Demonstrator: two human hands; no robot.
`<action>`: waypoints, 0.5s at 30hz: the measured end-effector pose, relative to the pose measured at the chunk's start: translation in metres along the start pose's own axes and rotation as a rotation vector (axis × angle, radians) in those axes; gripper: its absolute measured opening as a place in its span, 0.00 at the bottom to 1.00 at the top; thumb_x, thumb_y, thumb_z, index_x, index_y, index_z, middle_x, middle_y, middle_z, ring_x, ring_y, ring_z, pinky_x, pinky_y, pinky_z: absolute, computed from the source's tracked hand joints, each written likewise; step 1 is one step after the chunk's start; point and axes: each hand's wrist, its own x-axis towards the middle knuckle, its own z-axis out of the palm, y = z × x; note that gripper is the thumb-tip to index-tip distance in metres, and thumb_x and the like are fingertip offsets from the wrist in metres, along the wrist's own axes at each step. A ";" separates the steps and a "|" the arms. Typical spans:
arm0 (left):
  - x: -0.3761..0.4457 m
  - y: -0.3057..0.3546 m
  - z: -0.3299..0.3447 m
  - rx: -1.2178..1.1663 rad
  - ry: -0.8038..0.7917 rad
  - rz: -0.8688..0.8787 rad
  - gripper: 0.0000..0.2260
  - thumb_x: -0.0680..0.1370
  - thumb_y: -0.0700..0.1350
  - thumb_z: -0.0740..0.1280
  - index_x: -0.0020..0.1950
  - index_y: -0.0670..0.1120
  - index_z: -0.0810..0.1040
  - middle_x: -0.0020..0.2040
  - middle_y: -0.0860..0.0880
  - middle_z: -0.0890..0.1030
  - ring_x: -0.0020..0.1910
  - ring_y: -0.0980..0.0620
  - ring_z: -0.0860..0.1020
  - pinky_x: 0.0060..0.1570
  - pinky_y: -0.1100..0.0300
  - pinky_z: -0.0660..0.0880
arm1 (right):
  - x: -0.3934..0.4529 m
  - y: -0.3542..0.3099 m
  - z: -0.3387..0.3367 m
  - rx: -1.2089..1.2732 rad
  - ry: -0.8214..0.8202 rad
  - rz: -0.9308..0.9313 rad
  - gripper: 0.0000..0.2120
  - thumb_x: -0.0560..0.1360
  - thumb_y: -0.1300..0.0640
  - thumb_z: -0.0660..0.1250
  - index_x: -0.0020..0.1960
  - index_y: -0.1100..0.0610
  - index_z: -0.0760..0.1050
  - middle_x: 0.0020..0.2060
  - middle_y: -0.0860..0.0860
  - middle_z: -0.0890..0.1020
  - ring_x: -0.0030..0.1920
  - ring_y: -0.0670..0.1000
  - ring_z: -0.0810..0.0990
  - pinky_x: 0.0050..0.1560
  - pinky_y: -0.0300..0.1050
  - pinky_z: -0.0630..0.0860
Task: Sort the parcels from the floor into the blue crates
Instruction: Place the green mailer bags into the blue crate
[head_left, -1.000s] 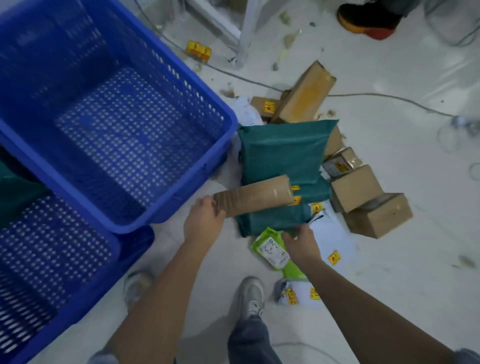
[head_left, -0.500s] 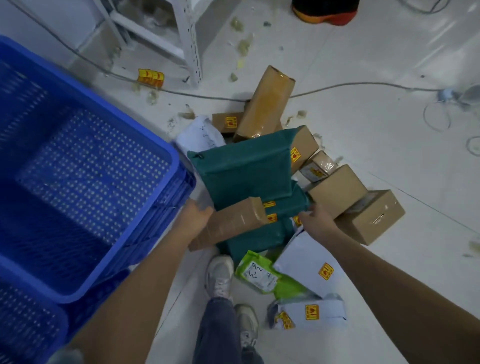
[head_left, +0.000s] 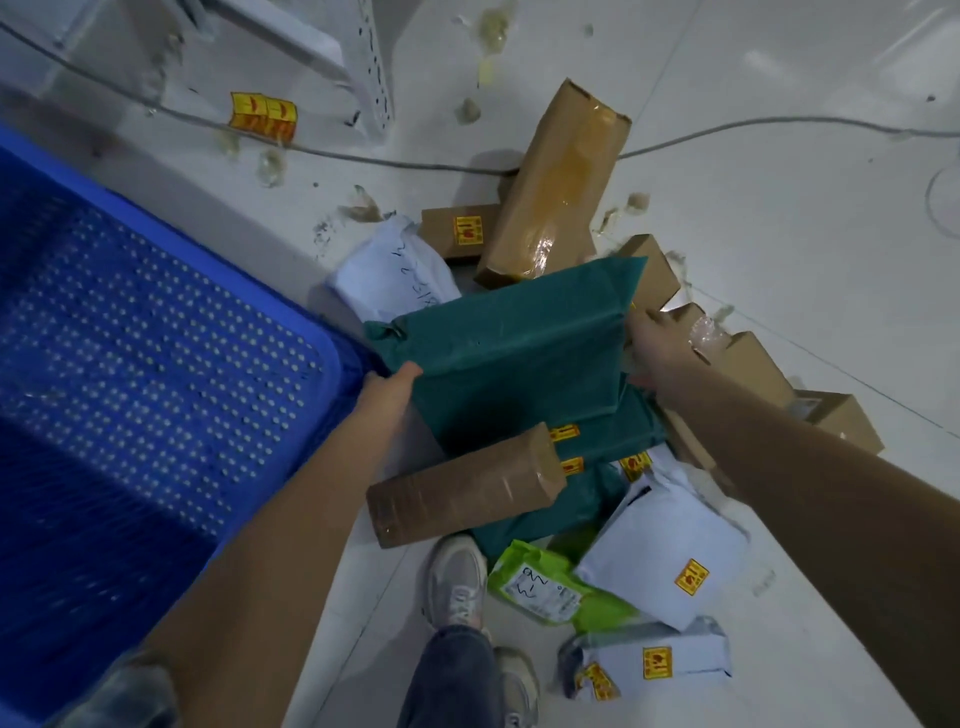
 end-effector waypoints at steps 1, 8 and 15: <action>0.007 0.001 -0.001 -0.040 -0.002 -0.010 0.33 0.76 0.53 0.64 0.76 0.42 0.56 0.72 0.41 0.66 0.66 0.40 0.70 0.59 0.51 0.72 | 0.006 -0.004 0.006 0.035 -0.011 0.027 0.26 0.76 0.47 0.56 0.72 0.53 0.63 0.65 0.53 0.72 0.60 0.58 0.74 0.60 0.55 0.74; 0.026 0.003 0.000 -0.231 -0.092 0.033 0.19 0.78 0.49 0.61 0.69 0.49 0.68 0.58 0.51 0.74 0.54 0.51 0.74 0.54 0.56 0.71 | 0.023 -0.014 0.021 0.123 -0.032 0.107 0.21 0.76 0.44 0.56 0.62 0.54 0.71 0.56 0.52 0.79 0.53 0.55 0.78 0.61 0.53 0.73; 0.014 -0.002 0.007 -0.481 -0.161 0.025 0.18 0.75 0.52 0.65 0.65 0.50 0.73 0.56 0.49 0.79 0.54 0.50 0.78 0.59 0.52 0.76 | 0.019 -0.018 0.007 0.253 -0.038 0.187 0.32 0.72 0.33 0.51 0.64 0.54 0.72 0.59 0.52 0.77 0.57 0.57 0.77 0.52 0.50 0.75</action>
